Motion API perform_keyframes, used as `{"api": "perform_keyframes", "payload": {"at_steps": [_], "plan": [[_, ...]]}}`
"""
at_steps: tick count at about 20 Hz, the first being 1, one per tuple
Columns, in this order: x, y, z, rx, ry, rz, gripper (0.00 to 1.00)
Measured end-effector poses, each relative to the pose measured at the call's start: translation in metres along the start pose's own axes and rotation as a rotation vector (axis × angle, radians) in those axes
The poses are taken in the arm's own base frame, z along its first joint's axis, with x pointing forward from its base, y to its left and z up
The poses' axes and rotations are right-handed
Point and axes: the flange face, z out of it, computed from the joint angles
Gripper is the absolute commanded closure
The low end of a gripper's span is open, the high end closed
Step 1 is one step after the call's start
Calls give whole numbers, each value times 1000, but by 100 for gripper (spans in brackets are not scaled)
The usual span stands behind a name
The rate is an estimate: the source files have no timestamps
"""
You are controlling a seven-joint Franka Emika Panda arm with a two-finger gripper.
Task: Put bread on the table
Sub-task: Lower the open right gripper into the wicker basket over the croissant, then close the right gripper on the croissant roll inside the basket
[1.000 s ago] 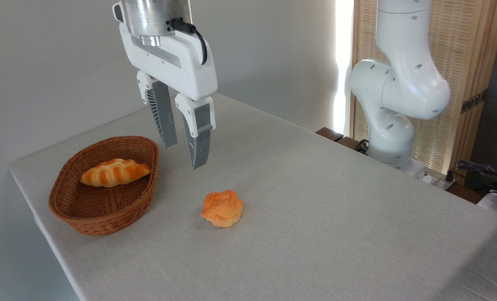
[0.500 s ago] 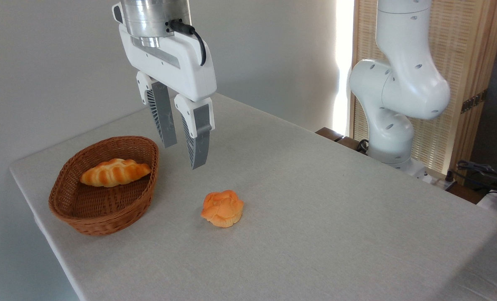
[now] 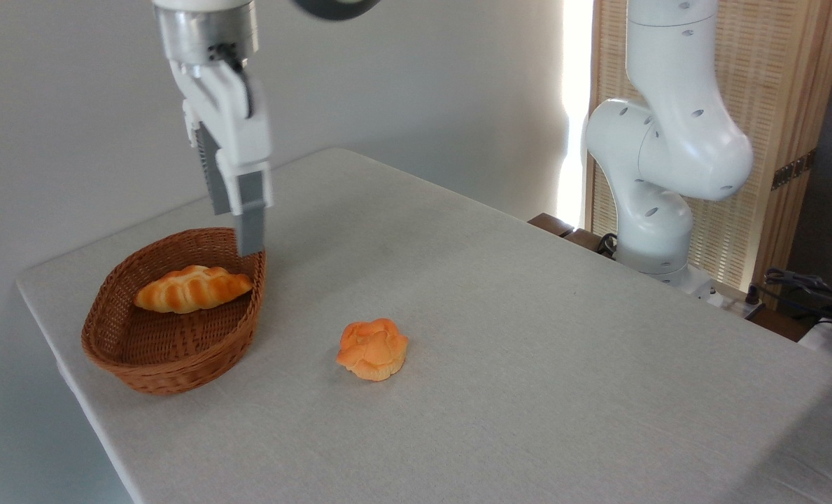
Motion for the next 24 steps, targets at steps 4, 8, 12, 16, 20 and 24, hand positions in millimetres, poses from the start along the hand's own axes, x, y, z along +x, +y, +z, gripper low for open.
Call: {"api": "perform_keyframes", "payload": {"at_steps": [4, 8, 12, 16, 20, 24], "plan": [[46, 23, 40, 0, 53, 78, 0], [69, 32, 68, 9, 103, 111, 0], [82, 37, 93, -9, 115, 127, 0], [92, 40, 121, -30, 124, 137, 0], [107, 51, 167, -40, 147, 155, 0], [118, 68, 195, -53, 154, 177, 0]]}}
